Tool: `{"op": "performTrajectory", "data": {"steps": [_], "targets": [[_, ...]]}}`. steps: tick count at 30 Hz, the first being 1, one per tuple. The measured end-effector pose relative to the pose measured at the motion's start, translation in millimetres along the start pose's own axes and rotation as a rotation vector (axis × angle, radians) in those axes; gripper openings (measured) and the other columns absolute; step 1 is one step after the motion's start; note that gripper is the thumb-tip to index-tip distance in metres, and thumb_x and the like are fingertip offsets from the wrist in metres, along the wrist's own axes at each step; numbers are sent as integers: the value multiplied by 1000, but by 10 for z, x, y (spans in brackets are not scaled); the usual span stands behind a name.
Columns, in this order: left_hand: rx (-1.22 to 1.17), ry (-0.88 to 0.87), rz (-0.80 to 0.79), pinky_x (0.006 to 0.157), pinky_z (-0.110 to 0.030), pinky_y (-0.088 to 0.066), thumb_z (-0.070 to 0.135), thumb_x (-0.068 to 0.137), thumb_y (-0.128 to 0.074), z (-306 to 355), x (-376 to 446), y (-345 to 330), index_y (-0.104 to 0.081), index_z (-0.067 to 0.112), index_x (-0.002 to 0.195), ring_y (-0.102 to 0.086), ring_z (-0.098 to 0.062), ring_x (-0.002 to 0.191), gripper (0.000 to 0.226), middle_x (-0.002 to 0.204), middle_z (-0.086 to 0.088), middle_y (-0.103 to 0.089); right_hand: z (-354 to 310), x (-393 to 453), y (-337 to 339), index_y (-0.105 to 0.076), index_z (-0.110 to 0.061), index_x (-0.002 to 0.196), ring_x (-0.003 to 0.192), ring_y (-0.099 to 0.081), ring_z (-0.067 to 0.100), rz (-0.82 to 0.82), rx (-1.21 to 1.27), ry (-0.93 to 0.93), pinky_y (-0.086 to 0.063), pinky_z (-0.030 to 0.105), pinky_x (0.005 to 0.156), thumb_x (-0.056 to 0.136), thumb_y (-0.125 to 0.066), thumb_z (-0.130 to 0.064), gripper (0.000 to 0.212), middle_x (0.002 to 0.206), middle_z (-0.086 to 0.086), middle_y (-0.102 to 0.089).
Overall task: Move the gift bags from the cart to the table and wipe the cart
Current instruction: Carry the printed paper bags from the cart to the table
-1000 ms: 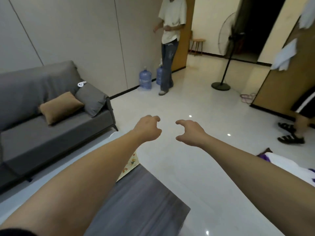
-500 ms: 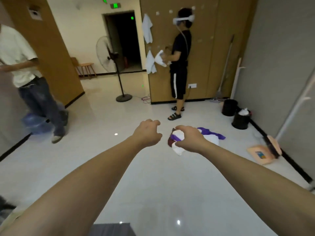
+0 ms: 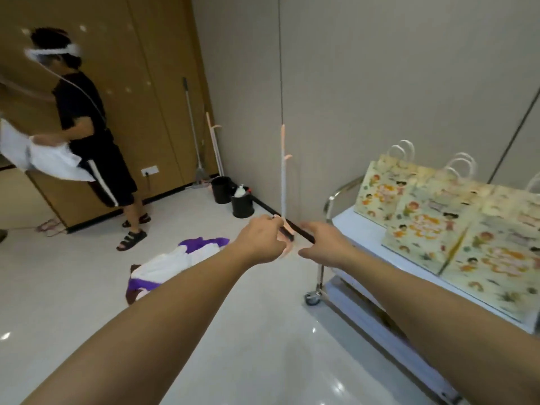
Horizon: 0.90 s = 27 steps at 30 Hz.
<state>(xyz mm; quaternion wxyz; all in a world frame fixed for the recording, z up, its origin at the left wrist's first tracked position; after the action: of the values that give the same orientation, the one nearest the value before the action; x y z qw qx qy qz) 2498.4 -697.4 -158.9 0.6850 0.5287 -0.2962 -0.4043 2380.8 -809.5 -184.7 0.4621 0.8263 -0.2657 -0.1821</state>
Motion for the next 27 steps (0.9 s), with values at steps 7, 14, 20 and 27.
{"op": "performTrajectory", "data": {"steps": [7, 14, 20, 27], "targets": [[-32, -269, -138, 108, -40, -40, 36, 95, -61, 1430, 879, -491, -44, 21, 150, -42, -27, 136, 59, 149, -6, -45, 1397, -255, 559, -45, -20, 148, 131, -50, 24, 163, 107, -282, -46, 35, 101, 87, -72, -31, 68, 147, 4, -52], [-48, -507, -212, 112, -42, -39, 39, 96, -60, 2364, 1807, -936, -42, 23, 149, -39, -27, 137, 59, 149, -5, -43, 2385, -183, 1079, -42, -20, 151, 136, -48, 21, 287, 128, -504, -45, 36, 105, 87, -73, -27, 72, 153, 2, -46], [-35, -618, -227, 112, -42, -39, 40, 96, -61, 2738, 2766, -1053, -43, 21, 150, -39, -27, 137, 60, 149, -4, -44, 2853, 381, 1579, -46, -18, 149, 125, -56, 22, 417, 122, -621, -48, 33, 97, 86, -76, -25, 70, 147, 4, -53], [-189, -562, -232, 102, -39, -46, 31, 94, -62, 3003, 3800, -1107, -48, 18, 146, -47, -28, 131, 56, 145, -7, -49, 3255, 1026, 1979, -56, -21, 139, 81, -64, 15, 695, 200, -721, -60, 32, 66, 88, -71, -19, 53, 124, 2, -63]]}}
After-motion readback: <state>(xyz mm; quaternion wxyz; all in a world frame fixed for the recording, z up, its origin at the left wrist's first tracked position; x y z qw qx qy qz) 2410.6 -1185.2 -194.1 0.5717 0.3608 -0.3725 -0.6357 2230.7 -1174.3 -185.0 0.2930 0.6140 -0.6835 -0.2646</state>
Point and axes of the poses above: each hand's wrist, its own x-axis towards the middle knuckle, its own y-axis out of the back of the hand, z = x × y, the point moved 3 cm from there along x, towards the middle knuckle
